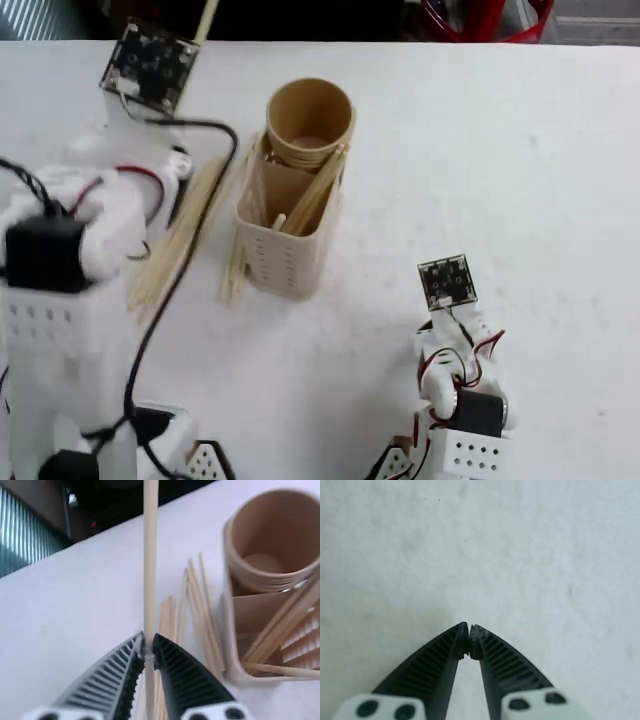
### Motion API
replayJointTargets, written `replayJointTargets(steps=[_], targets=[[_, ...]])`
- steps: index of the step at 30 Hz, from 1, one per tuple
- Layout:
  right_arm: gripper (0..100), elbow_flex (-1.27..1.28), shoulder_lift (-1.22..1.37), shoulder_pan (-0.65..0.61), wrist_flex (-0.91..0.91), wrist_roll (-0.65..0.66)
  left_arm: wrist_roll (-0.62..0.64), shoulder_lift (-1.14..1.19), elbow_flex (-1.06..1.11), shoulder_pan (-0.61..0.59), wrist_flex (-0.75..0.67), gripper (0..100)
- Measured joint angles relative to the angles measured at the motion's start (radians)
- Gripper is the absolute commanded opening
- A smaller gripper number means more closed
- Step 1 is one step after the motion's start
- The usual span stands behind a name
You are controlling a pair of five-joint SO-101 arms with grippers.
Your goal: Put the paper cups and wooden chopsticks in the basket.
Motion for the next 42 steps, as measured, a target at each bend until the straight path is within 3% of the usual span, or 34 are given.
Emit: replayJointTargets(steps=[8, 13, 18, 26, 34, 42], targets=[[1.8, 0.0, 0.0, 0.0, 0.0, 0.0, 0.126, -0.097, -0.002, 0.295, -0.193, 2], [1.8, 0.0, 0.0, 0.0, 0.0, 0.0, 0.13, -0.101, 0.017, 0.382, -0.272, 2], [1.8, 0.0, 0.0, 0.0, 0.0, 0.0, 0.081, -0.247, 0.218, 0.443, -0.407, 2], [1.8, 0.0, 0.0, 0.0, 0.0, 0.0, 0.066, -0.436, 0.681, 0.45, -0.799, 2], [1.8, 0.0, 0.0, 0.0, 0.0, 0.0, 0.028, -0.437, 0.847, 0.45, -0.947, 2], [1.8, 0.0, 0.0, 0.0, 0.0, 0.0, 0.02, -0.437, 0.879, 0.422, -0.964, 8]])
